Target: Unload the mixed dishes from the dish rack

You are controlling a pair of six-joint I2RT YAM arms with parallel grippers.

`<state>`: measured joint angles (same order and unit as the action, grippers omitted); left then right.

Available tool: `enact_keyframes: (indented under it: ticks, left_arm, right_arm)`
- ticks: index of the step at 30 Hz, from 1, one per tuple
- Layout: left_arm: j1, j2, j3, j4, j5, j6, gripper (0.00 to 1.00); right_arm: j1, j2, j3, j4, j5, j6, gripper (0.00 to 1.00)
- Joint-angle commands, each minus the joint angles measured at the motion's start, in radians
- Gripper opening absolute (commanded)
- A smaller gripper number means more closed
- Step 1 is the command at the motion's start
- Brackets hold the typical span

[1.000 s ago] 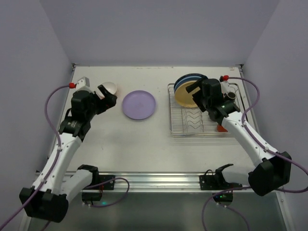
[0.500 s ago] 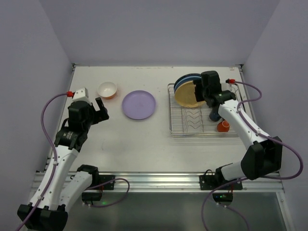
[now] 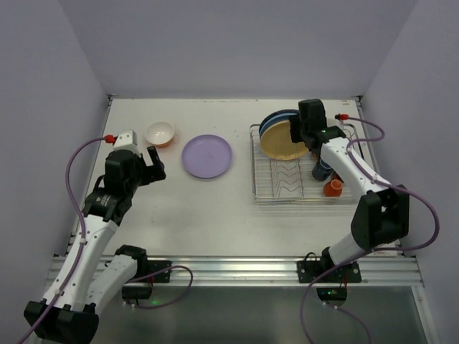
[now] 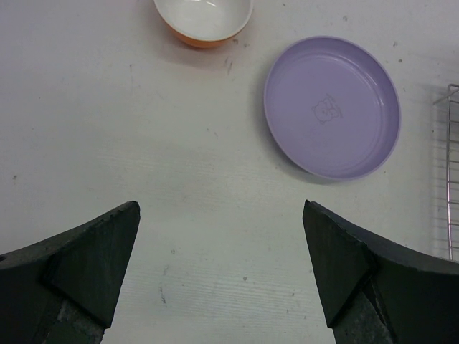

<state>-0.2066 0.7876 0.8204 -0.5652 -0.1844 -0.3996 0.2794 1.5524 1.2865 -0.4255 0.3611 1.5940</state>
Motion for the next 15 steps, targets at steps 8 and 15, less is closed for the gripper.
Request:
enact_keyframes:
  ticks: [8,15]
  left_arm:
    - [-0.008,0.005,-0.001,0.022,0.017,0.030,1.00]
    - [-0.008,0.007,0.000,0.024,0.019,0.030,1.00]
  right_arm:
    - [-0.011,0.028,0.014,0.016,-0.014,0.075,0.40]
    - [-0.013,0.054,0.042,-0.051,-0.004,0.118,0.43]
